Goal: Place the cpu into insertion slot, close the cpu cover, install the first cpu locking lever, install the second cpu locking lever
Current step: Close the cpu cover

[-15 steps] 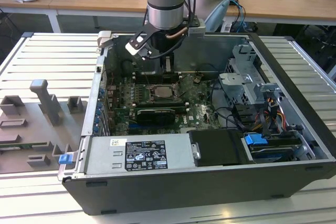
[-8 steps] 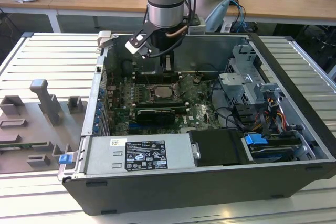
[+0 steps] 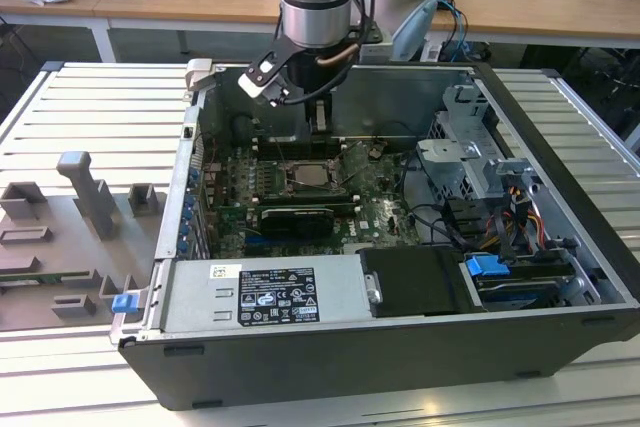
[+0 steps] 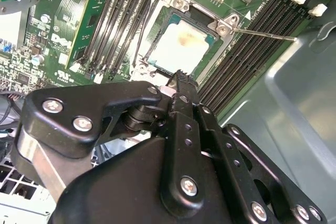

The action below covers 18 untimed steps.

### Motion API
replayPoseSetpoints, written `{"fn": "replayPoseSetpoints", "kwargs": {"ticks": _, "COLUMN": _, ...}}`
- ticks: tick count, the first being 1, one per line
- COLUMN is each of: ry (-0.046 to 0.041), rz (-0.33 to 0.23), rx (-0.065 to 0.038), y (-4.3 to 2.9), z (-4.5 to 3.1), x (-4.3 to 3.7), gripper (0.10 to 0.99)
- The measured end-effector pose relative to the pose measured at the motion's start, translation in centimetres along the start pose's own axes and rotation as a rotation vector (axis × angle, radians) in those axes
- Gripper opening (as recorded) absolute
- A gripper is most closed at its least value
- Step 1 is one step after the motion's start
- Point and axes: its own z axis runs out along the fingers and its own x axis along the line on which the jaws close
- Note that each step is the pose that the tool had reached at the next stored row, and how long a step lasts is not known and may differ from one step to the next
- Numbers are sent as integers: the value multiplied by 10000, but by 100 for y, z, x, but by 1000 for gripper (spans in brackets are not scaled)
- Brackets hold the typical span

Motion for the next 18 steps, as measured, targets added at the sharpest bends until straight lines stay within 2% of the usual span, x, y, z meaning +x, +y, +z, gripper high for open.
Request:
{"fn": "replayPoseSetpoints", "kwargs": {"ticks": 5, "ry": 0, "rz": 0, "rx": 0, "y": 6, "z": -69, "x": 2, "gripper": 106}}
{"fn": "replayPoseSetpoints", "kwargs": {"ticks": 9, "ry": 1, "rz": 1, "rx": 0, "y": 18, "z": -83, "x": 3, "gripper": 106}}
{"fn": "replayPoseSetpoints", "kwargs": {"ticks": 18, "ry": -1, "rz": 0, "rx": 1, "y": 135, "z": -98, "x": 4, "gripper": 106}}
